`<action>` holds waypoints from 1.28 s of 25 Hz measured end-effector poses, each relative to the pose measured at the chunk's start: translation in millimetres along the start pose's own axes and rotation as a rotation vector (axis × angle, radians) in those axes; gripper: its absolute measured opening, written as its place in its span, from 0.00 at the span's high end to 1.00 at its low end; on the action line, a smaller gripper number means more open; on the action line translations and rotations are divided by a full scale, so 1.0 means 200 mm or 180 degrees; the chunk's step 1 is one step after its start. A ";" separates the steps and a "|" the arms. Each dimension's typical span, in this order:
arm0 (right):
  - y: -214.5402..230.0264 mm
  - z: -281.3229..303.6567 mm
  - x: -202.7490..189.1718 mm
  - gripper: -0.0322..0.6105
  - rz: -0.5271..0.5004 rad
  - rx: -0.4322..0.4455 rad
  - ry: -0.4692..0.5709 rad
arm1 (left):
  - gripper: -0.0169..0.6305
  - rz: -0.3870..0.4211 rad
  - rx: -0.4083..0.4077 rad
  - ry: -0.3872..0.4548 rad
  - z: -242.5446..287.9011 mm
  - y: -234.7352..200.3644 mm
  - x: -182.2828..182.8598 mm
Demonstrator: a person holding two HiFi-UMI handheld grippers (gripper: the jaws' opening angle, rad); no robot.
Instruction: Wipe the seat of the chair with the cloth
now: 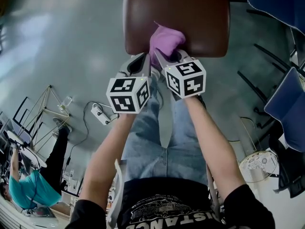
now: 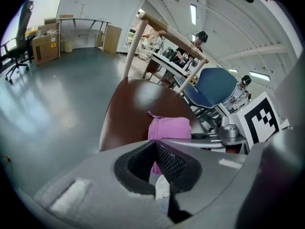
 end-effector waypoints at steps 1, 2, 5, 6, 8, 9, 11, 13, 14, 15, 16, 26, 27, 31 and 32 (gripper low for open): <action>0.03 -0.03 -0.01 0.86 0.0004 -0.0009 -0.0003 | 0.97 -0.0005 -0.0005 -0.0001 0.02 0.04 0.00; 0.07 -0.06 -0.03 0.86 0.0008 -0.0017 -0.0007 | 0.97 -0.0008 -0.0007 -0.0003 0.03 0.07 -0.01; 0.17 -0.14 -0.07 0.86 0.0007 -0.0043 -0.0019 | 0.97 -0.0016 -0.0019 0.0002 0.08 0.17 -0.01; 0.21 -0.17 -0.08 0.86 0.0006 -0.0057 -0.0026 | 0.97 -0.0020 -0.0031 0.0010 0.09 0.21 -0.01; 0.28 -0.23 -0.11 0.86 -0.0001 -0.0093 -0.0049 | 0.97 -0.0029 -0.0048 0.0025 0.12 0.28 -0.01; 0.32 -0.26 -0.12 0.86 -0.0005 -0.0114 -0.0062 | 0.97 -0.0030 -0.0048 0.0029 0.13 0.31 -0.02; 0.39 -0.31 -0.15 0.86 -0.0007 -0.0155 -0.0085 | 0.97 -0.0021 -0.0029 0.0027 0.15 0.37 -0.02; 0.46 -0.35 -0.16 0.86 -0.0012 -0.0198 -0.0101 | 0.97 0.0013 -0.0002 0.0020 0.19 0.42 -0.01; 0.50 -0.38 -0.16 0.86 -0.0020 -0.0221 -0.0110 | 0.97 0.0039 0.0009 0.0018 0.20 0.44 -0.01; 0.53 -0.40 -0.17 0.86 -0.0029 -0.0244 -0.0119 | 0.97 0.0066 0.0013 0.0019 0.22 0.48 0.00; 0.57 -0.42 -0.18 0.86 -0.0033 -0.0269 -0.0126 | 0.97 0.0089 0.0009 0.0019 0.24 0.51 0.01; 0.84 -0.67 -0.25 0.86 0.0088 -0.0526 -0.0180 | 0.97 0.0344 -0.0153 -0.0087 0.31 0.79 0.08; 0.84 -0.69 -0.23 0.86 0.0066 -0.0526 -0.0182 | 0.97 0.0375 -0.0172 -0.0083 0.31 0.81 0.09; 0.73 -0.80 -0.17 0.86 -0.0037 -0.0446 -0.0116 | 0.97 0.0443 -0.0205 -0.0052 0.22 0.90 0.14; 0.69 -0.83 -0.15 0.85 -0.0053 -0.0423 -0.0090 | 0.97 0.0455 -0.0201 -0.0029 0.18 0.91 0.15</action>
Point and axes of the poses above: the fingertips, and each gripper's own axes: z forward along the fingers, y to its right, x out of its top, the point moved 10 cm from there along -z, backward along the fingers, and after that the axes turned 13 degrees about -y, right-handed, at the moved point
